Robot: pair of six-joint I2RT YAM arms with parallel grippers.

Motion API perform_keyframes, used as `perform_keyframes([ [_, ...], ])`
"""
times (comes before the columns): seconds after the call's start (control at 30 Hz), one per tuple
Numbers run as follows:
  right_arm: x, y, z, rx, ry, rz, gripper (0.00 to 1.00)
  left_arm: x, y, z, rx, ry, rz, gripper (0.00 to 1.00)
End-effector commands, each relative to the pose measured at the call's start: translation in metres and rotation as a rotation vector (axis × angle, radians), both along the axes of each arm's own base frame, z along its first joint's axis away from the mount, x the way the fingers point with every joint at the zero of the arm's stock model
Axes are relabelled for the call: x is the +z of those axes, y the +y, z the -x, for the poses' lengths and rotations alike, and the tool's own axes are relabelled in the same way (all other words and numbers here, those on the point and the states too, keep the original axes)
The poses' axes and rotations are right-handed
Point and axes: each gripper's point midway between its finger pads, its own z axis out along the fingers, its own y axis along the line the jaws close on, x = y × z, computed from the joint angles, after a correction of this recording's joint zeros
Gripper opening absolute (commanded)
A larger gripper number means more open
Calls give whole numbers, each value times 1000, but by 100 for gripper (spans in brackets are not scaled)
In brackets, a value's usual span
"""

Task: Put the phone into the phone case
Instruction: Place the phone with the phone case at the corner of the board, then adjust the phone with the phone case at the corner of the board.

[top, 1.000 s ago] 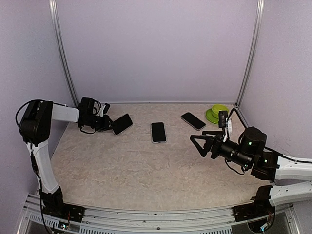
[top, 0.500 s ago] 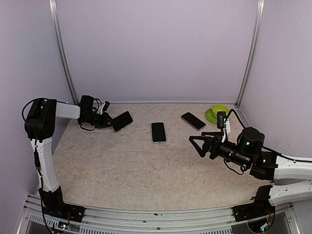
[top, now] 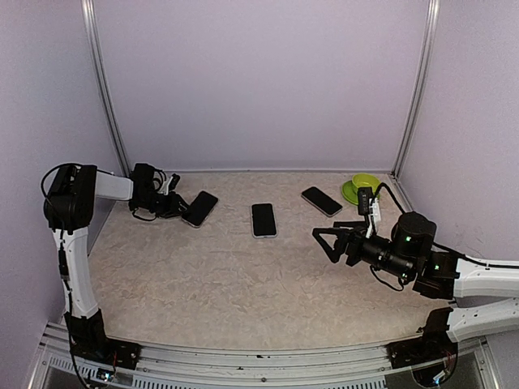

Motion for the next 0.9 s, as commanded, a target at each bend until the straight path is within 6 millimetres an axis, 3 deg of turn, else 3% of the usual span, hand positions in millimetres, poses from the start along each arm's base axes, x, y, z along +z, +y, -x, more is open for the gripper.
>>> perform_keyframes([
  [0.0, 11, 0, -4, -9, -11, -25, 93, 2, 8, -11, 27, -27, -21, 30],
  [0.3, 11, 0, -4, -13, -15, -18, 93, 3, 26, -26, 150, -54, -77, 35],
  [0.43, 11, 0, -6, -17, -19, -8, 93, 23, 27, -27, 210, -111, -144, 51],
  [0.57, 11, 0, -7, -18, -22, -6, 93, 38, 9, -21, 199, -137, -283, 65],
  [0.73, 8, 3, -6, -6, -16, 1, 93, 25, -18, -3, 137, -118, -435, 87],
  [0.77, 8, 4, -6, -2, -15, 2, 93, 23, -19, 0, 144, -116, -477, 95],
  [0.87, 9, 4, -5, 2, -16, 3, 94, 19, -22, 6, 152, -114, -563, 99],
])
